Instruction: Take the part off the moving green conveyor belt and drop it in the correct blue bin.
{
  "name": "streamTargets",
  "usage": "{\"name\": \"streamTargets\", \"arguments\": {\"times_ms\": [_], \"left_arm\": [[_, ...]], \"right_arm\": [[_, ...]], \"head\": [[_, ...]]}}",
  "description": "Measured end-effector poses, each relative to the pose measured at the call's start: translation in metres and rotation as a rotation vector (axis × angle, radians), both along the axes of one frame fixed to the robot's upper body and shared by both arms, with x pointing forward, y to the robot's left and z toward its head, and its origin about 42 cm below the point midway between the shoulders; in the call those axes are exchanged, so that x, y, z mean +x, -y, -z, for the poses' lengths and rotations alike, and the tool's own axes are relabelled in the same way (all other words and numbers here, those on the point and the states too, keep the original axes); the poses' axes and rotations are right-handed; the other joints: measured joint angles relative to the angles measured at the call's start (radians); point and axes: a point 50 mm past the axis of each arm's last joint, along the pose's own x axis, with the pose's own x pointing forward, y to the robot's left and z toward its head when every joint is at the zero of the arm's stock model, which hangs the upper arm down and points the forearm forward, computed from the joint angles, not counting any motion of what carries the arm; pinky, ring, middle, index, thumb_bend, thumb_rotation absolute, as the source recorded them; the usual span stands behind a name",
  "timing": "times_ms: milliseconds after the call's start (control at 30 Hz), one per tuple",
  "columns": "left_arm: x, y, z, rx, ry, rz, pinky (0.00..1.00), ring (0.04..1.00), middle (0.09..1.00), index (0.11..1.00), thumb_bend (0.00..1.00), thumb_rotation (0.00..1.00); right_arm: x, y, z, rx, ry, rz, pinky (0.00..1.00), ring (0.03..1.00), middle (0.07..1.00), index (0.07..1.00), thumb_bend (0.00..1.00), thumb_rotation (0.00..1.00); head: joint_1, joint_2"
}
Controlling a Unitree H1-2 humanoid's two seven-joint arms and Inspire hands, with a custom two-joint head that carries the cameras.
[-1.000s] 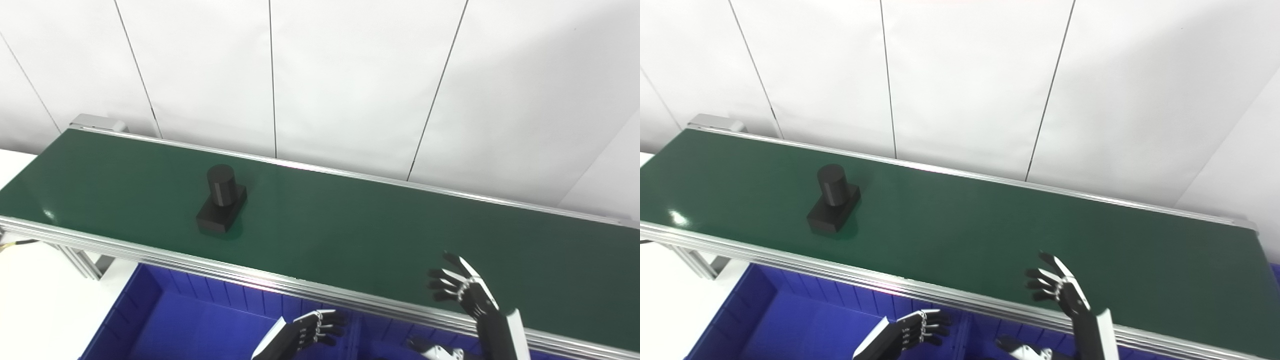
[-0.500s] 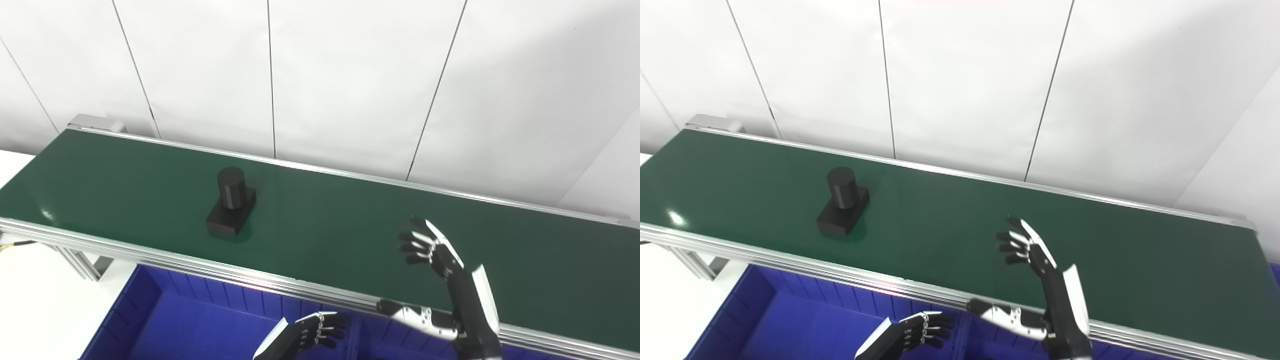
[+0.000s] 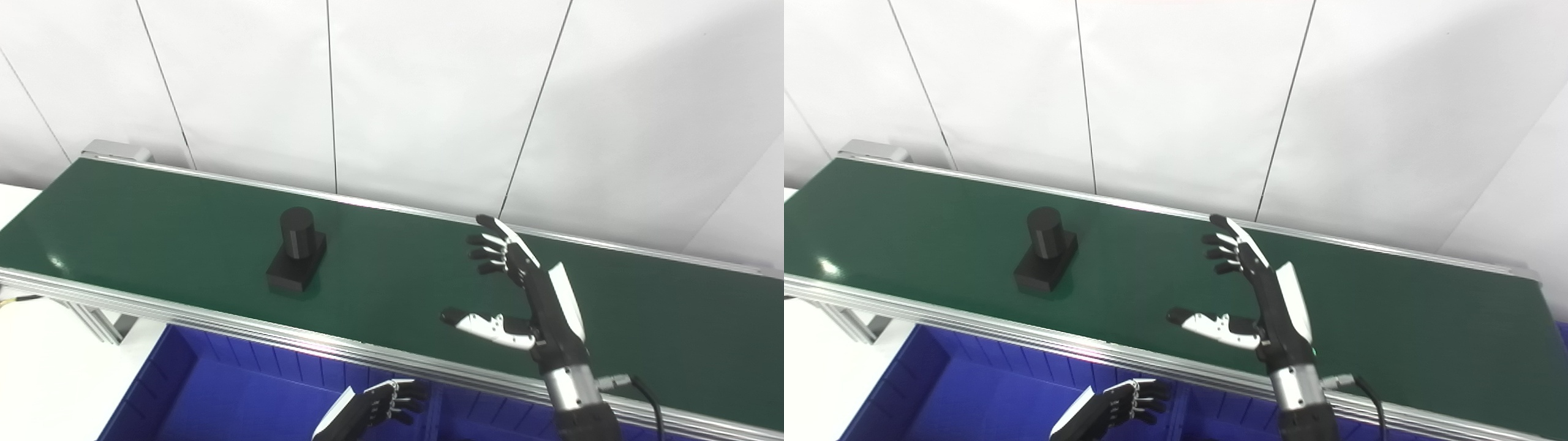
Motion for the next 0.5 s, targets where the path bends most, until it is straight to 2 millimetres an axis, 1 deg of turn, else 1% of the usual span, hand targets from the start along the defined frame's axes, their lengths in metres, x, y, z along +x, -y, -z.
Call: {"name": "streamTargets", "arguments": {"times_ms": [100,133,233,333,433,500], "left_arm": [[0.000,0.000,0.001,0.001,-0.003,0.000,0.68,0.751,0.797,0.778,0.90,0.27],[0.000,0.000,0.001,0.002,-0.005,-0.001,0.68,0.750,0.795,0.778,0.90,0.28],[-0.001,-0.001,0.002,0.004,-0.006,-0.009,0.69,0.750,0.792,0.778,0.91,0.28],[0.000,-0.001,0.001,0.004,-0.004,-0.016,0.70,0.758,0.791,0.778,0.91,0.29],[-0.001,0.000,0.001,0.009,-0.002,-0.015,0.71,0.759,0.787,0.779,0.91,0.32],[-0.001,0.000,0.000,0.009,0.004,-0.022,0.71,0.756,0.782,0.779,0.90,0.32]], "right_arm": [[0.010,-0.005,-0.002,-0.022,-0.011,-0.010,0.61,0.711,0.781,0.874,0.73,0.37],[0.014,-0.008,0.000,-0.034,-0.024,-0.011,0.61,0.713,0.783,0.876,0.74,0.39],[0.024,-0.014,0.001,-0.060,-0.053,-0.016,0.61,0.710,0.782,0.876,0.76,0.40],[0.036,-0.023,0.002,-0.078,-0.073,-0.029,0.62,0.718,0.788,0.877,0.77,0.39],[0.044,-0.033,-0.001,-0.100,-0.079,-0.043,0.64,0.732,0.807,0.894,0.76,0.41],[0.052,-0.041,-0.001,-0.147,-0.092,-0.055,0.63,0.736,0.809,0.897,0.77,0.42]], "head": [[0.000,0.000],[-0.002,0.002],[-0.003,0.002],[-0.002,0.005],[-0.002,0.003],[-0.002,0.003]]}}
